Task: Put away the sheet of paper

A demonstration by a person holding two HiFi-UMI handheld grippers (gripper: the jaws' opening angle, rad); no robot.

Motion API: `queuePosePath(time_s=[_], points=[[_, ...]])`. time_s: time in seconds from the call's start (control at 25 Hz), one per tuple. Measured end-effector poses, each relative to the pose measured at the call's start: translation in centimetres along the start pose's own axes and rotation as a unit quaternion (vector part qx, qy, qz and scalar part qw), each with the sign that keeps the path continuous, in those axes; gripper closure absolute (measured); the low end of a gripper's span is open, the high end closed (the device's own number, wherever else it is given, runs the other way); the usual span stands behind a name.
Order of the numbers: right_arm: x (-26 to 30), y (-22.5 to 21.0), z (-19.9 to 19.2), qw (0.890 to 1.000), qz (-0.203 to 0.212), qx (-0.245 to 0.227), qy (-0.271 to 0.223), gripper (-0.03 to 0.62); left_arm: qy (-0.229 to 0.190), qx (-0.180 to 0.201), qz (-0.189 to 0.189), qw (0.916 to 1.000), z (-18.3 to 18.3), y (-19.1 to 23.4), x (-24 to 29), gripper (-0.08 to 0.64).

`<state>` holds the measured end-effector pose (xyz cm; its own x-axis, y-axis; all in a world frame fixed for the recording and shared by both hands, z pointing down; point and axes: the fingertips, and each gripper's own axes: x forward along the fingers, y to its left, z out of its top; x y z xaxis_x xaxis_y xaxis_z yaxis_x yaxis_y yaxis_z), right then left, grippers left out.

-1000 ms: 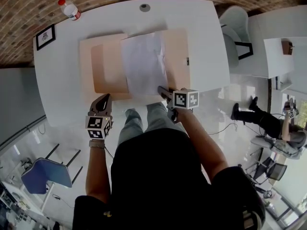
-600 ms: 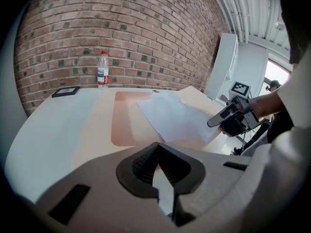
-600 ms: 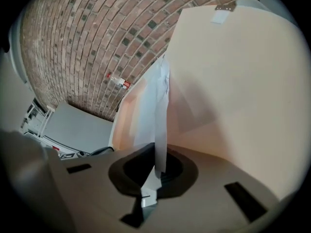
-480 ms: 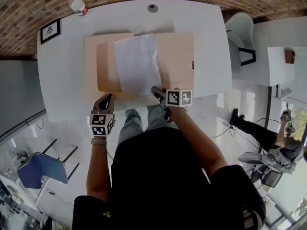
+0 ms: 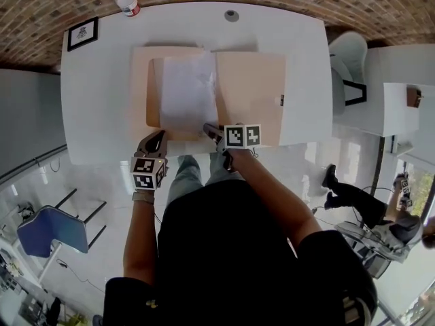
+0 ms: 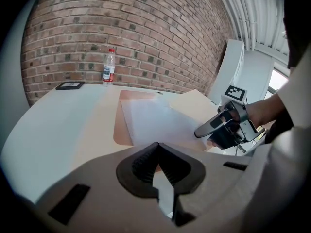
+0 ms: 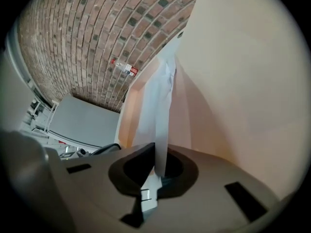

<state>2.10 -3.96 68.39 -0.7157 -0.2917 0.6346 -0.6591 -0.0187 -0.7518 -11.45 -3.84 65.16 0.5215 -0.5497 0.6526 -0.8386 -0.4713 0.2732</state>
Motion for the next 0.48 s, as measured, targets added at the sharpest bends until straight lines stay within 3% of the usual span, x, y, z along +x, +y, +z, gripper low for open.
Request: queuePosePath(time_s=[0.28,0.36,0.44,0.48], points=[[2.6,2.0,-0.9,0.999,0.034,-0.002,0.033,0.576,-0.001,-0.006,0.0,1.0,0.0,0.3,0.1,0.555],[3.0,2.1,-0.8,0.998,0.043,0.006,0.039,0.504,-0.002,-0.007,0.001,1.0,0.0,0.3,0.1,0.555],[3.0,2.2,-0.8,0.998,0.048,0.018,0.048,0.371,-0.003,-0.009,0.002,1.0,0.0,0.3,0.0,0.555],[2.8,2.2,-0.8,0.997,0.049,0.022,0.051,0.336,-0.003,-0.009,0.002,1.0,0.0,0.4,0.0,0.555]])
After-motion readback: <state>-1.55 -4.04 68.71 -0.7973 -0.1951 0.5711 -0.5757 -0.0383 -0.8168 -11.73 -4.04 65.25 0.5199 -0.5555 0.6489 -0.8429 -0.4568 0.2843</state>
